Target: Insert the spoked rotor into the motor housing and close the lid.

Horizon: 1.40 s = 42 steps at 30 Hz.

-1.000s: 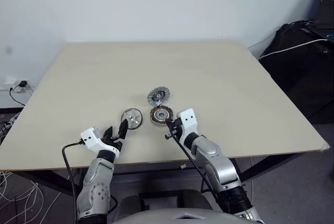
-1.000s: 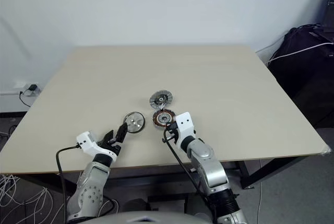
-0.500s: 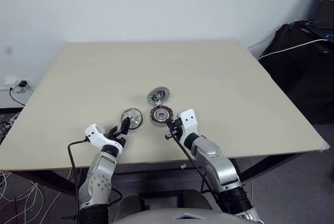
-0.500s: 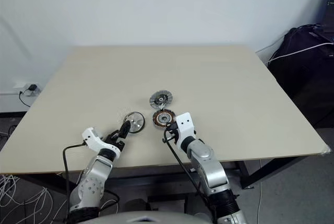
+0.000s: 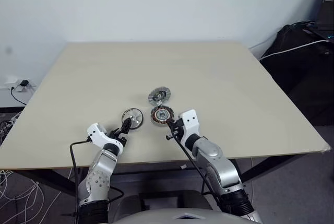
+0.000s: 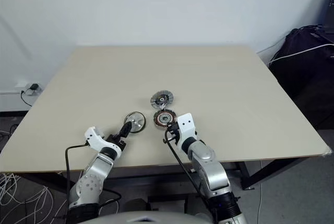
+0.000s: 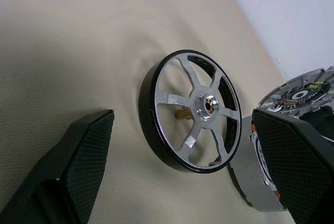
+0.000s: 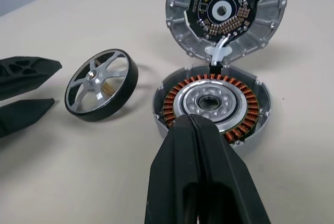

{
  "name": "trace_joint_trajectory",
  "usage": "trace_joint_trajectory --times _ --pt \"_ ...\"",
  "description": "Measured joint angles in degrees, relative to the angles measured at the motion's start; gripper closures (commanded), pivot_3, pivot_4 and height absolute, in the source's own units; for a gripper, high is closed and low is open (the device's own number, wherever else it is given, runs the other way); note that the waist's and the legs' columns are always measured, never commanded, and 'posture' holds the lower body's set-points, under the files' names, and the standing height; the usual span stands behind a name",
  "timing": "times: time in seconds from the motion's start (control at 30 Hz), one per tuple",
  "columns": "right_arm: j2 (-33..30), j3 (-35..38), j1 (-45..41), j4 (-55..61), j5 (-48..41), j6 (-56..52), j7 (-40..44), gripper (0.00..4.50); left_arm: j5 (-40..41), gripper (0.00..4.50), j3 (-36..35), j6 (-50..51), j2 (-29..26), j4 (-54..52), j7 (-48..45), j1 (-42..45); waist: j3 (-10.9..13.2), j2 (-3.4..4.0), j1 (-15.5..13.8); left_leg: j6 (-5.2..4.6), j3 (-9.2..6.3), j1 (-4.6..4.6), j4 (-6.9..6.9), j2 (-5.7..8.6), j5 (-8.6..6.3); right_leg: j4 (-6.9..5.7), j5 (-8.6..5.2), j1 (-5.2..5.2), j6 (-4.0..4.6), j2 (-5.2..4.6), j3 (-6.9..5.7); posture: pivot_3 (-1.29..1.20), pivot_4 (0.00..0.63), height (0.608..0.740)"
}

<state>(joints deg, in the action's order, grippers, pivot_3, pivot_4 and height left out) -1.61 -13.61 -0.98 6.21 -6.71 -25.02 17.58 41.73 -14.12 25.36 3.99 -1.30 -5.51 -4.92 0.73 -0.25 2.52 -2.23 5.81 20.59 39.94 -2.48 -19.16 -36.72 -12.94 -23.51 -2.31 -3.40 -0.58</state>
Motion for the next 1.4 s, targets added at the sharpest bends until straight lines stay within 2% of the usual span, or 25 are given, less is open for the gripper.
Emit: trace_joint_trajectory --times 0.57,0.83,1.2,1.4 --pt "-4.0 -2.3 1.5 5.4 -3.8 -4.4 5.6 4.47 1.0 0.0 0.1 5.6 -1.4 0.6 -4.0 1.0 -0.1 -0.06 -0.5 -0.04 -0.03 -0.01 0.01 0.03 -0.02 0.01 0.0 0.04 0.0 -0.01 -0.01 0.0 0.0 0.74" --pt "-4.7 -2.8 2.0 6.5 -4.9 -5.5 6.2 4.47 -0.1 0.0 0.3 5.6 -3.4 3.6 -9.0 2.5 -0.1 -0.07 -0.5 -0.03 -0.04 -0.02 0.01 0.03 -0.02 0.01 0.0 0.05 0.0 -0.01 -0.03 0.0 0.0 0.74" --pt "-4.7 -2.8 2.3 7.1 -5.3 -5.6 5.9 4.47 -1.3 0.0 1.0 2.5 -1.7 5.7 -12.1 4.8 -0.1 -0.12 -0.4 0.02 -0.05 0.01 0.02 0.03 0.02 0.03 0.0 0.02 0.0 0.0 -0.02 0.0 0.0 0.74" --pt "-4.7 -2.8 2.3 7.1 -5.5 -5.7 5.8 4.47 -2.5 0.0 0.8 1.3 -0.9 6.1 -9.8 5.6 -0.1 -0.14 -0.4 -0.11 -0.06 0.01 0.02 0.02 -0.06 0.03 0.0 0.03 0.0 0.0 -0.02 0.0 0.0 0.74"
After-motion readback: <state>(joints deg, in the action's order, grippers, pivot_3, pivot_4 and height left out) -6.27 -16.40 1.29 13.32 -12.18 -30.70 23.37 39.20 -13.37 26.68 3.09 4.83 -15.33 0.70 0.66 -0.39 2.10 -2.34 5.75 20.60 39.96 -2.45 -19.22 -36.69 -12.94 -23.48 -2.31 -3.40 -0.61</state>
